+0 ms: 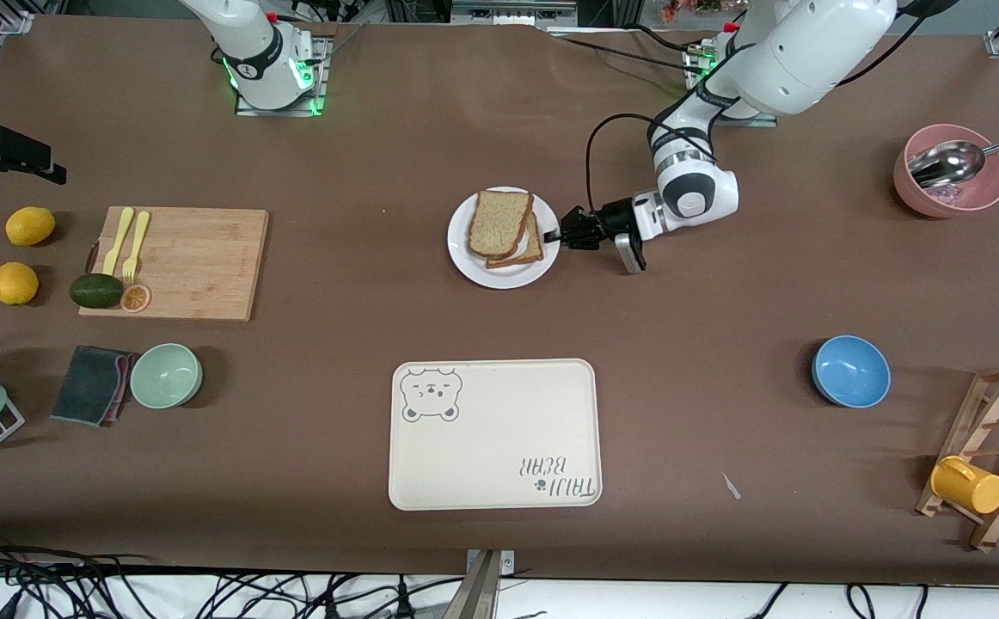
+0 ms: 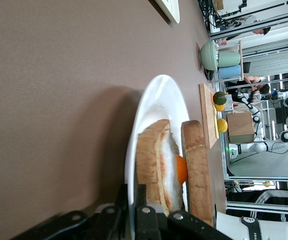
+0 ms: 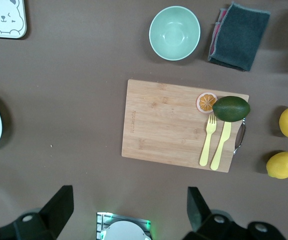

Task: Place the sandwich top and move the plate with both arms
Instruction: 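Close the left gripper on the plate rim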

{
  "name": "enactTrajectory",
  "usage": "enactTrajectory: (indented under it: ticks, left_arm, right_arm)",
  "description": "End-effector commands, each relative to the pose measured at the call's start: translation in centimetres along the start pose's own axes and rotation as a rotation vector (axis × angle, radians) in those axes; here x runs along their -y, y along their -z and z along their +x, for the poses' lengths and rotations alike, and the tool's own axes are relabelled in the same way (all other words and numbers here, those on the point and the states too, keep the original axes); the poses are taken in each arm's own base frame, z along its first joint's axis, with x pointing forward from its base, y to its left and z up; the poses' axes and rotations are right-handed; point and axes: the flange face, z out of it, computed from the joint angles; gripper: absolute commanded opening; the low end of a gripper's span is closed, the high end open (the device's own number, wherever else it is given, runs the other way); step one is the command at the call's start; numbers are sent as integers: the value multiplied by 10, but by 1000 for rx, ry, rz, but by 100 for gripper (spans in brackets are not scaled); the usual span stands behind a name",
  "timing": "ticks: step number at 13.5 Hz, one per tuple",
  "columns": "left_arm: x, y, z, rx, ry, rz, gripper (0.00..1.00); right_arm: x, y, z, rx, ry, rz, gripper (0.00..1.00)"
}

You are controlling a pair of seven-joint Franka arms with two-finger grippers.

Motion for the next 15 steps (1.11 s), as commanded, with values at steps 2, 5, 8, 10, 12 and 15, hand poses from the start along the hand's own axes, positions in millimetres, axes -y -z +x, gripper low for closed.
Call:
enactTrajectory:
  ticks: [2, 5, 8, 10, 12, 15]
  left_arm:
    - [1, 0, -1, -26, -10, 3, 1]
    - [1, 0, -1, -27, -9, 1, 1]
    - [1, 0, 0, -29, -5, 2, 1]
    - [1, 1, 1, -31, -1, 2, 1]
    - [0, 2, 3, -34, 4, 1, 0]
    - [-1, 8, 14, -46, 68, 56, 0]
  right_arm:
    - [1, 2, -5, -1, -2, 20, 100]
    - [2, 2, -4, 0, 0, 20, 100]
    - [2, 2, -4, 0, 0, 20, 100]
    - [4, 2, -4, 0, 3, 19, 100]
    - [3, 2, -4, 0, 1, 20, 100]
    - [4, 2, -4, 0, 3, 19, 100]
